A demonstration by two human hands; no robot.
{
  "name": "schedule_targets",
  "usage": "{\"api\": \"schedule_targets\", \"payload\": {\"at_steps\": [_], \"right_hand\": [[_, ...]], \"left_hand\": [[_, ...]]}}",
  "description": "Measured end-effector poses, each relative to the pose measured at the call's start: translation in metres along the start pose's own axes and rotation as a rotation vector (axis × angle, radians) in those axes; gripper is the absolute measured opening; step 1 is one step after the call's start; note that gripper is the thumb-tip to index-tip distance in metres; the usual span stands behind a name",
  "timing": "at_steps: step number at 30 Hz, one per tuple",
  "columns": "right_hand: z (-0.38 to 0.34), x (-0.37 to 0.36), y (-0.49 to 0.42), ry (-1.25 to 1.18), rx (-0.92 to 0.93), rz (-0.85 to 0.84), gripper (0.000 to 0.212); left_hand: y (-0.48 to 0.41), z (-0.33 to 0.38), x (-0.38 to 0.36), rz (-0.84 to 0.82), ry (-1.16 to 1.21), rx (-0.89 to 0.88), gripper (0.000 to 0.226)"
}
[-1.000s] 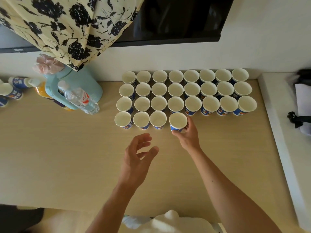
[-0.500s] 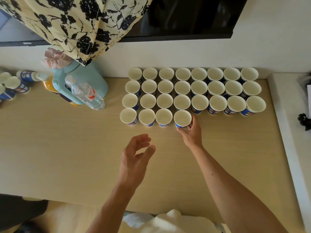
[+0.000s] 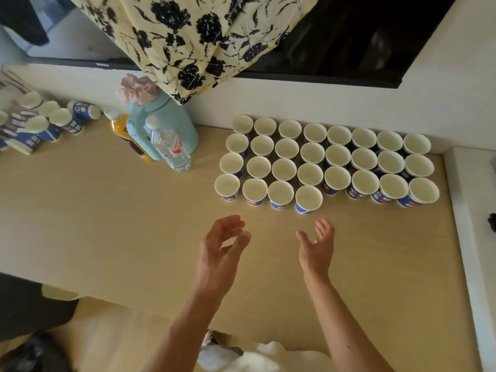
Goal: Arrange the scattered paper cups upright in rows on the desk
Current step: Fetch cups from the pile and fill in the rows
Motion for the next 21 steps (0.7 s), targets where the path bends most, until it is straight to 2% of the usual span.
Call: {"api": "schedule_targets", "payload": {"at_steps": [4, 8, 12, 21], "right_hand": [[-0.027, -0.031, 0.048, -0.070, 0.012, -0.106, 0.062], [-0.071, -0.079, 0.100, -0.113, 0.092, -0.306, 0.056], [-0.114, -0.134, 0.165, -0.124, 0.167, -0.503, 0.054], [-0.137, -0.218, 0.309, -0.167, 0.214, -0.730, 0.051]], "left_hand": [[0.007, 0.012, 0.028, 0.057, 0.038, -0.032, 0.050], [0.017, 0.023, 0.071, 0.128, 0.079, -0.070, 0.050], [0.039, 0.031, 0.141, 0.234, 0.127, -0.108, 0.037], [0.098, 0.028, 0.287, 0.389, 0.235, -0.158, 0.026]]}}
Point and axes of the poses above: each hand's wrist, its own y-axis away from the middle knuckle, its own x-axis out of the back of the hand, z = x × y, the point moved 1 cm from there along -y, towards the middle knuckle, and after that the axes turned 1 degree about -z, right-handed, at the moved point
